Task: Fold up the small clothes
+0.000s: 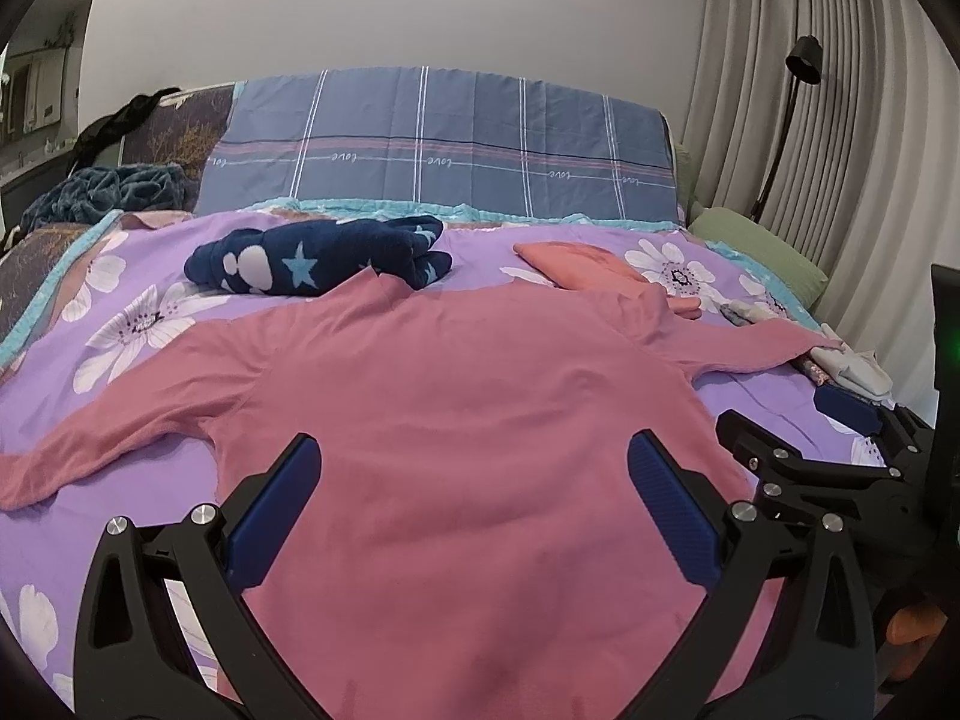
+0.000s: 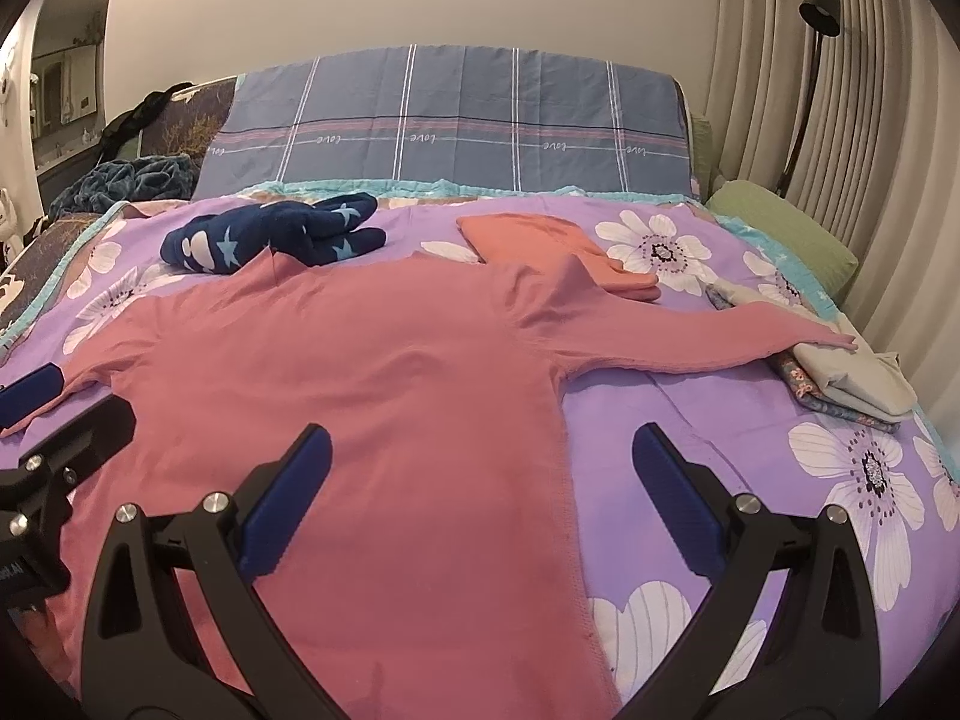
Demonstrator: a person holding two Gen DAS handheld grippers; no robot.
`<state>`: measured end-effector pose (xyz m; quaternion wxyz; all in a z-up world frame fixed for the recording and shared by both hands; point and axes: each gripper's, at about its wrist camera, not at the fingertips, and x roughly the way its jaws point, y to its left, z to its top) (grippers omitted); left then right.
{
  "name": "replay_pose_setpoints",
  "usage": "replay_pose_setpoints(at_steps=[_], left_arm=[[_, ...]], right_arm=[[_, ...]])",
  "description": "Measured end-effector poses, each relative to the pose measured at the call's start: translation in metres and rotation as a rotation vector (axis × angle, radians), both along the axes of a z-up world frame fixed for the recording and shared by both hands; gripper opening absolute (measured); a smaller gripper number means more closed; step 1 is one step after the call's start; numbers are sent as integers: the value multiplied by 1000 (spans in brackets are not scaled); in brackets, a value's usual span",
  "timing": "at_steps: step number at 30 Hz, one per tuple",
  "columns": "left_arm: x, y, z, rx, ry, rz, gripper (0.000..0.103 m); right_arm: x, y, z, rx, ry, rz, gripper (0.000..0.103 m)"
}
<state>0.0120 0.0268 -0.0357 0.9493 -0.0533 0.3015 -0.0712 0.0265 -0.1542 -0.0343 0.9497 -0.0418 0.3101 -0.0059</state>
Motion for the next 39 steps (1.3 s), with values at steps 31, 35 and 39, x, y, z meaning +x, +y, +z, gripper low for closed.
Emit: replay_pose_setpoints(at_steps=[31,35,39], left_arm=[[-57,425,-112,-488,233,958,60],[-46,439,-111,-481,205,1005,60],[-28,442,-103,-428,205,988,19]], right_arm=[[17,10,-27,-74,86,7,101],[18,10,-30,-86,94,6,101],[20,6,-32,-85,99,-4,101]])
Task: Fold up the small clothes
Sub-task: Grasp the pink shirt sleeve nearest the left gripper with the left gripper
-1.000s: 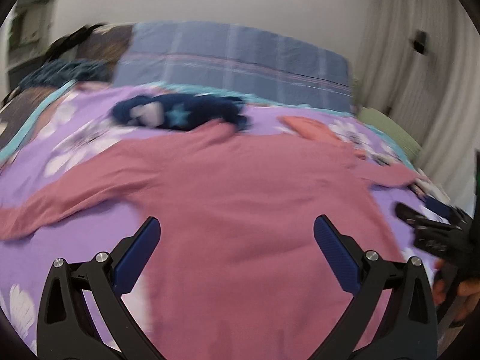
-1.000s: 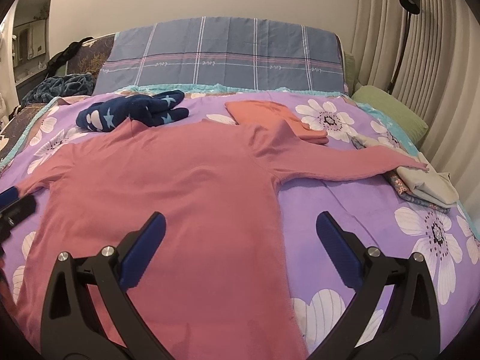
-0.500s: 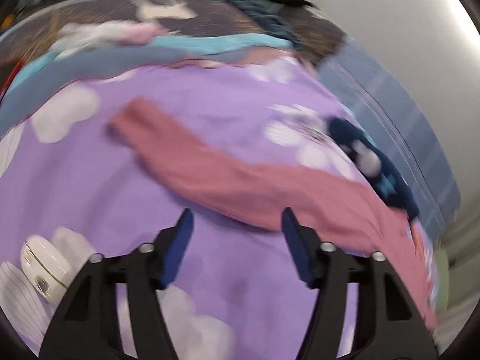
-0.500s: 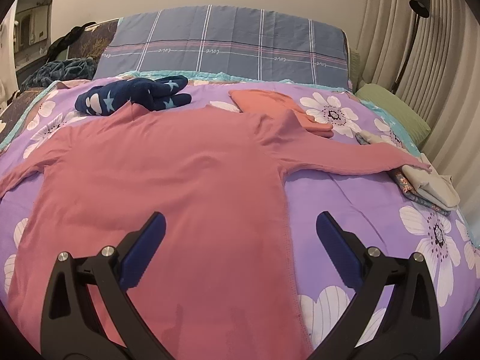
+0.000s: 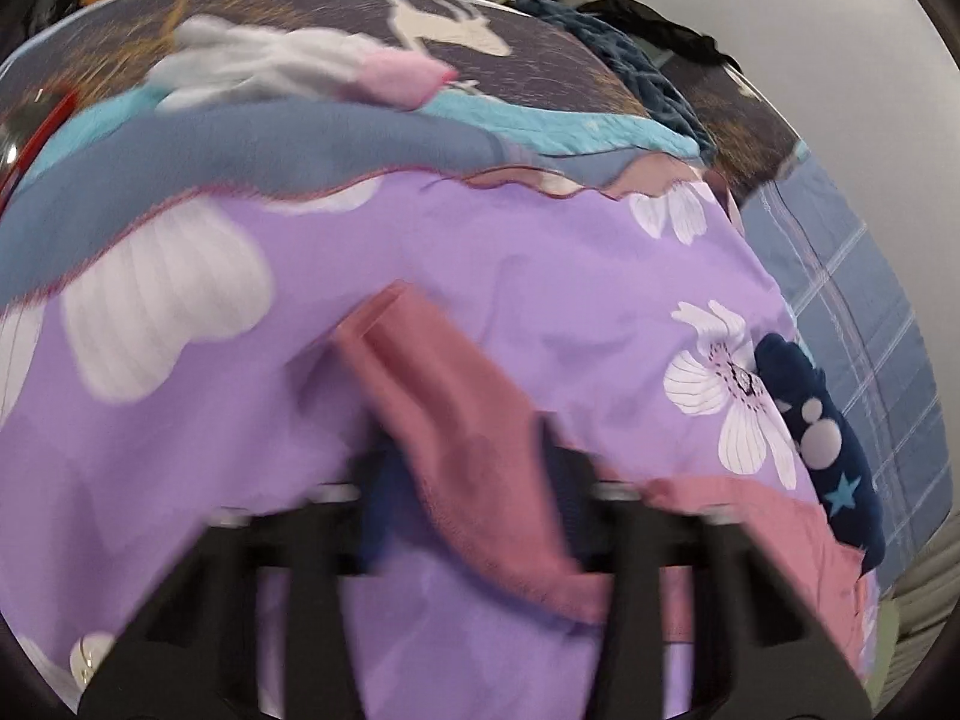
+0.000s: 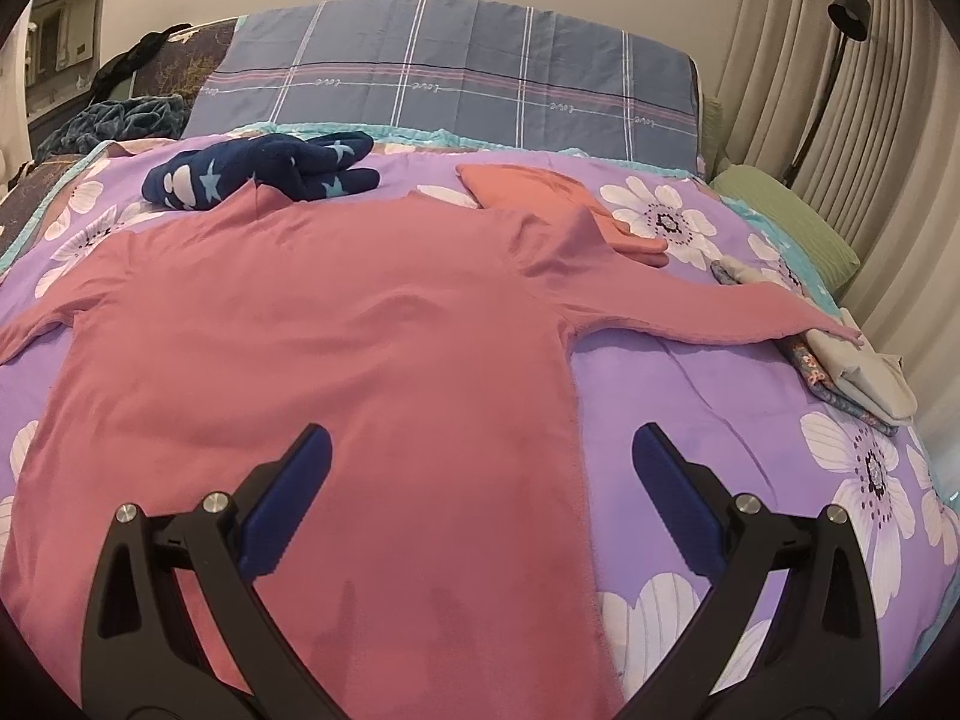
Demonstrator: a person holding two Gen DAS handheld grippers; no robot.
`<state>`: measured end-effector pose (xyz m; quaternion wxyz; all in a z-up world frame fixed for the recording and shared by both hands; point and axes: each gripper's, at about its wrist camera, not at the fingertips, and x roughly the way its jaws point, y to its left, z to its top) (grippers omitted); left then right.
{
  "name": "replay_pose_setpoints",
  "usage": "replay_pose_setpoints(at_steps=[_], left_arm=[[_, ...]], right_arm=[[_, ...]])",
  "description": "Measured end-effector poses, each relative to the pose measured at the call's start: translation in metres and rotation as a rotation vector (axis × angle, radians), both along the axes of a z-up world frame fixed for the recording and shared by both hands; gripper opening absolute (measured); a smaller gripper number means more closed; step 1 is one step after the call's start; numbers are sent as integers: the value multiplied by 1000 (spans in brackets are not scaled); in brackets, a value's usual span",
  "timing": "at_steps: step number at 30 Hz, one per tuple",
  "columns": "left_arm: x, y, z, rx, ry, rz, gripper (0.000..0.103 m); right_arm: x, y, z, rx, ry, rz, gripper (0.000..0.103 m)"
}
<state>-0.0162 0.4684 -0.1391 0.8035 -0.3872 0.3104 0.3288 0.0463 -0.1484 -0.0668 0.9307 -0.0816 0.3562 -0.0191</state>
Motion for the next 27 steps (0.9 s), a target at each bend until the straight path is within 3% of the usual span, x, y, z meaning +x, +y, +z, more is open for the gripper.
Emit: replay_pose_setpoints(at_steps=[1,2,8,11,17,20,22,24,27], left_arm=[[8,-4,7,12,-12,-35,8],[13,-9,16,28,-32,-61,6],[70,-84,90,197,-123,-322,5],[102,-153,127,247,-202,-512,5],[148,-299,153,280,-297,-874,5],[161,-366,146,330,-274,-1046,7],[163,-387,140,396,-239,-1068,38],[157,-385,129,473,-216,-1023,55],[152,-349,107,502,-139,-951,57]], right_arm=[[1,-2,-1,0,3,-4,101],[3,-3,-1,-1,6,-6,101],[9,-4,4,-14,-20,-1,101],[10,-7,7,-7,-32,1,101],[15,-22,2,-5,-19,-38,101],[16,-33,1,2,-11,-65,101],[14,-38,1,5,-14,-73,101],[12,-45,-1,-5,-15,-77,101],[14,-53,-6,-15,-4,-96,101]])
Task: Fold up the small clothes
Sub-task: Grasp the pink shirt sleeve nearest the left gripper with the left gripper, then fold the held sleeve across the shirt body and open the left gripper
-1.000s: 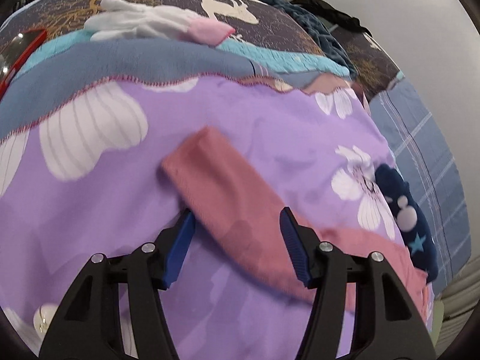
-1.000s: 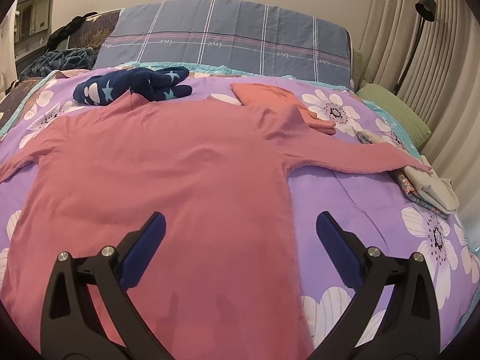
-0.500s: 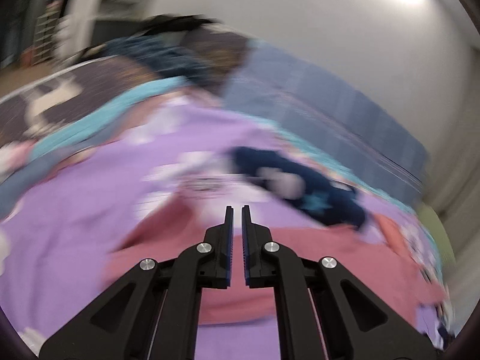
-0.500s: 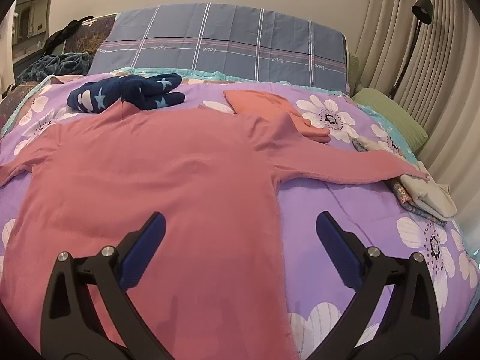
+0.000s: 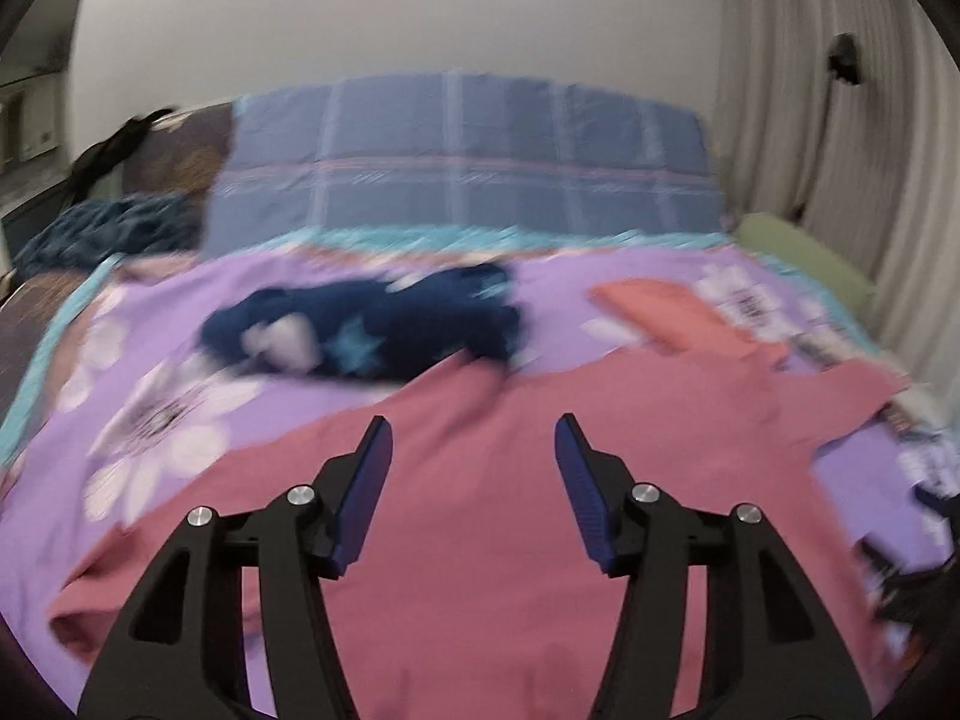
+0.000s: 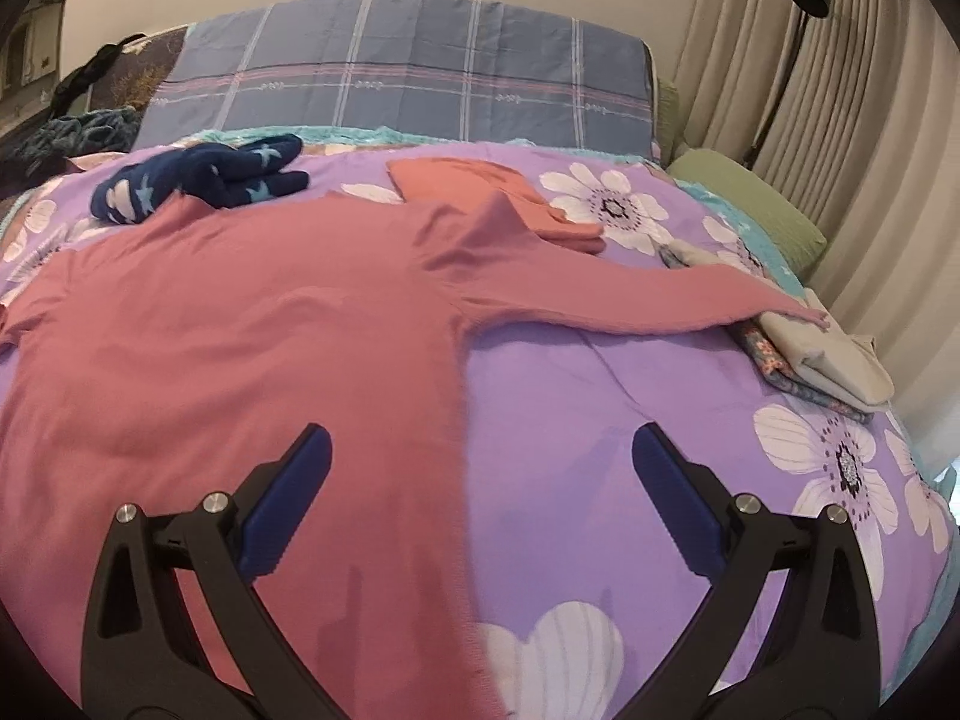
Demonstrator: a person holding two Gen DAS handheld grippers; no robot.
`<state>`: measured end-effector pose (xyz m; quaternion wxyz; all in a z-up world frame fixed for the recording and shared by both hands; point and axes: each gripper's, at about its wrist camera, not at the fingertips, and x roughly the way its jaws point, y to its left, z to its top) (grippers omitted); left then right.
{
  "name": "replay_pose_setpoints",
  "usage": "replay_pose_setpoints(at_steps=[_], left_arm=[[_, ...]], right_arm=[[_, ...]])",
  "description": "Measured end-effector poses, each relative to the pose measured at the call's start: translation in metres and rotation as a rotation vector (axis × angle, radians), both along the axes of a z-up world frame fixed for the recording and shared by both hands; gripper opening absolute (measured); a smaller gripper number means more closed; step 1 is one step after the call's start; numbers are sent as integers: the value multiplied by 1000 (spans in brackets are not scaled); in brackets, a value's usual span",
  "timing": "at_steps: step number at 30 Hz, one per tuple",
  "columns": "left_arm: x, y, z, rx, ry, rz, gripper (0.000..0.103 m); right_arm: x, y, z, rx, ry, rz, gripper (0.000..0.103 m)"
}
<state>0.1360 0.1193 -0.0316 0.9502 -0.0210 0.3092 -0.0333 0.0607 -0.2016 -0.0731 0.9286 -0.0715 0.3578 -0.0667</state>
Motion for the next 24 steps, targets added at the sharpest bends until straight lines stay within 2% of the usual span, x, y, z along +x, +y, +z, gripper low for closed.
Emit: replay_pose_setpoints(at_steps=[1,5,8,12,17,18,19,20,21,24], left_arm=[[-4,18,-7,3,26,40,57],[-27,123,-37,34,115,303,57],[-58,195,-49,1,156,452,57],[-89,239,-64,-25,221,489,57],[-82,245,-87,14,296,490,56],[-76,247,-93,19,308,495,47],[-72,244,-95,21,315,497,30],[-68,245,-99,18,327,498,19],[-65,245,-100,10,332,495,2],[-55,230,-84,13,287,466,2]], right_arm=[[2,-3,-2,8,8,-5,101],[7,-4,-5,53,19,0,101],[7,6,-2,52,5,28,101],[10,20,-4,39,12,61,101],[11,29,-6,55,30,75,101],[9,30,-5,54,29,76,101],[9,30,-5,51,27,76,101],[8,30,-4,45,24,75,101],[7,28,-3,40,22,72,101],[7,20,-1,39,14,47,101]])
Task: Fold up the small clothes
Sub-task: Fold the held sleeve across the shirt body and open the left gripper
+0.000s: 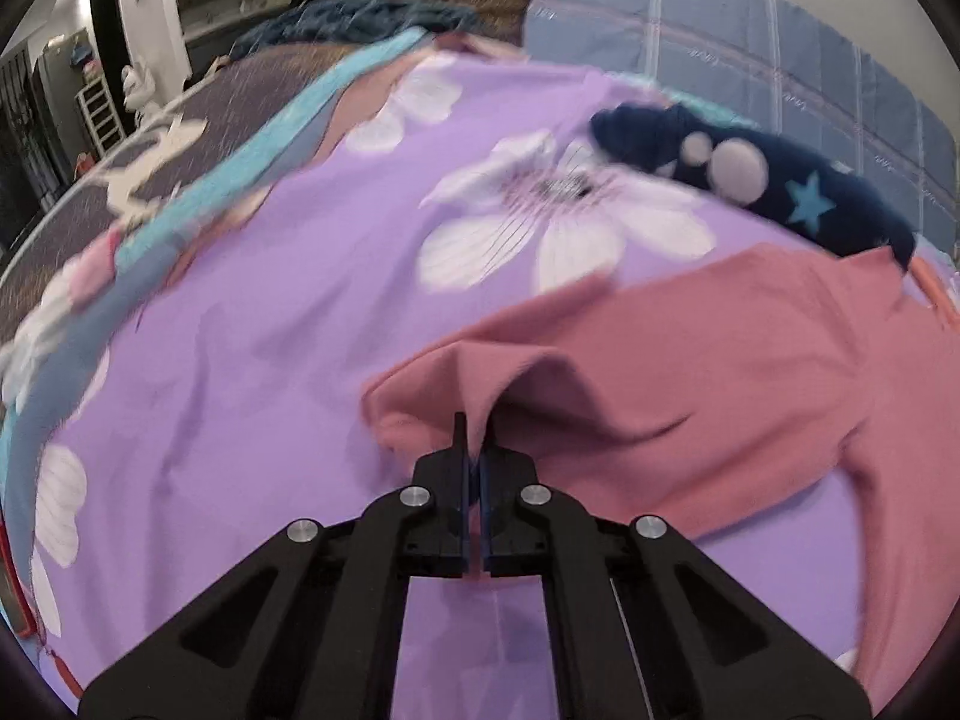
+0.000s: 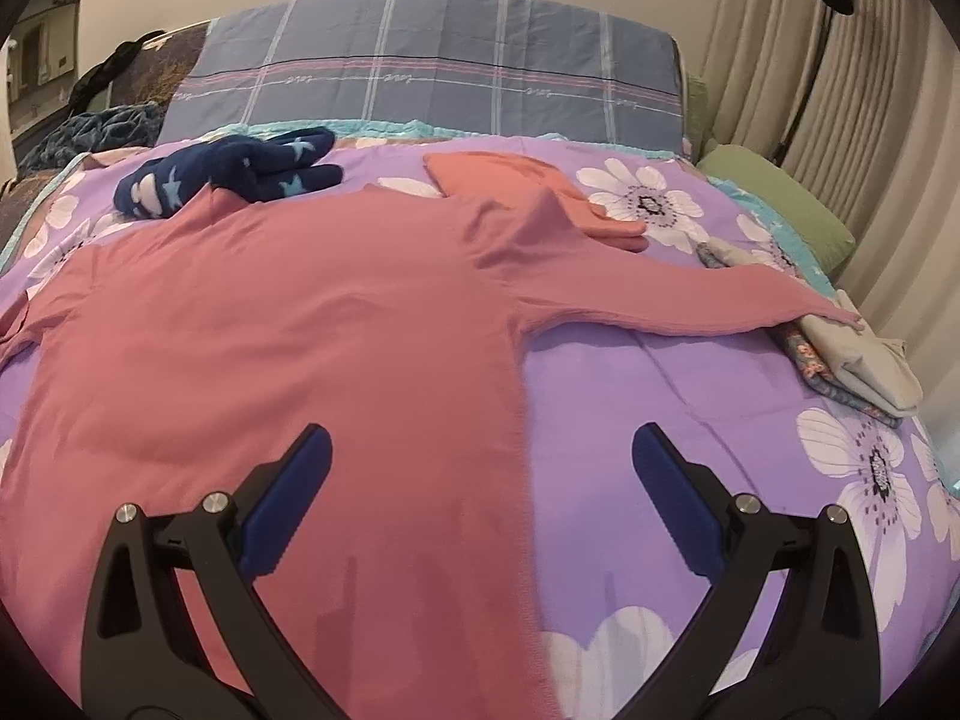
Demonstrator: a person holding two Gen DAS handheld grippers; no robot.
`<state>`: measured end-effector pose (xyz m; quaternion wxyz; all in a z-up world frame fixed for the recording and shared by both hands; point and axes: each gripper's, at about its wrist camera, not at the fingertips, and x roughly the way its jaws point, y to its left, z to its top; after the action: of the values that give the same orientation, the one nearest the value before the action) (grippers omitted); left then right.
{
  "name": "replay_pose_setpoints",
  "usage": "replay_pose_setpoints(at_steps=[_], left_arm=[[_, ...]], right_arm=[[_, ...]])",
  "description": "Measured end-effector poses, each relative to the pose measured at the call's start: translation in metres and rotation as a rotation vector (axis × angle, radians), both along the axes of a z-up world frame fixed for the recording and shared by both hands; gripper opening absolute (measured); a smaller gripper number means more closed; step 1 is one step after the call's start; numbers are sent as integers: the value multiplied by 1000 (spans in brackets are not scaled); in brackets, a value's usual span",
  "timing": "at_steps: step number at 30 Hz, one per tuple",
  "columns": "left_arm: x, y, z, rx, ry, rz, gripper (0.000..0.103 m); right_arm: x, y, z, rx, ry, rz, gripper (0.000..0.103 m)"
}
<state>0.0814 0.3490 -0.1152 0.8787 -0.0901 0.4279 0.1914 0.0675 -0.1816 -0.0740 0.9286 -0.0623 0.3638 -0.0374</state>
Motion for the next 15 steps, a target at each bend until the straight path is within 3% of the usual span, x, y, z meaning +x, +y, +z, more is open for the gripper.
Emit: replay_pose_setpoints(at_steps=[4,7,10,13,15], left_arm=[[21,-50,55,-29,-138,-158,2],[47,-122,116,-5,-264,-349,2],[56,-188,160,-2,-383,-510,2],[58,-240,163,-14,-417,-625,4],[61,-270,137,-15,-372,-681,5]], right_arm=[[6,-11,1,25,4,-32,101],[11,-15,0,66,23,-44,101],[9,-16,2,103,25,-37,101],[5,-17,1,82,18,-36,101],[4,-24,-2,75,28,-48,101]])
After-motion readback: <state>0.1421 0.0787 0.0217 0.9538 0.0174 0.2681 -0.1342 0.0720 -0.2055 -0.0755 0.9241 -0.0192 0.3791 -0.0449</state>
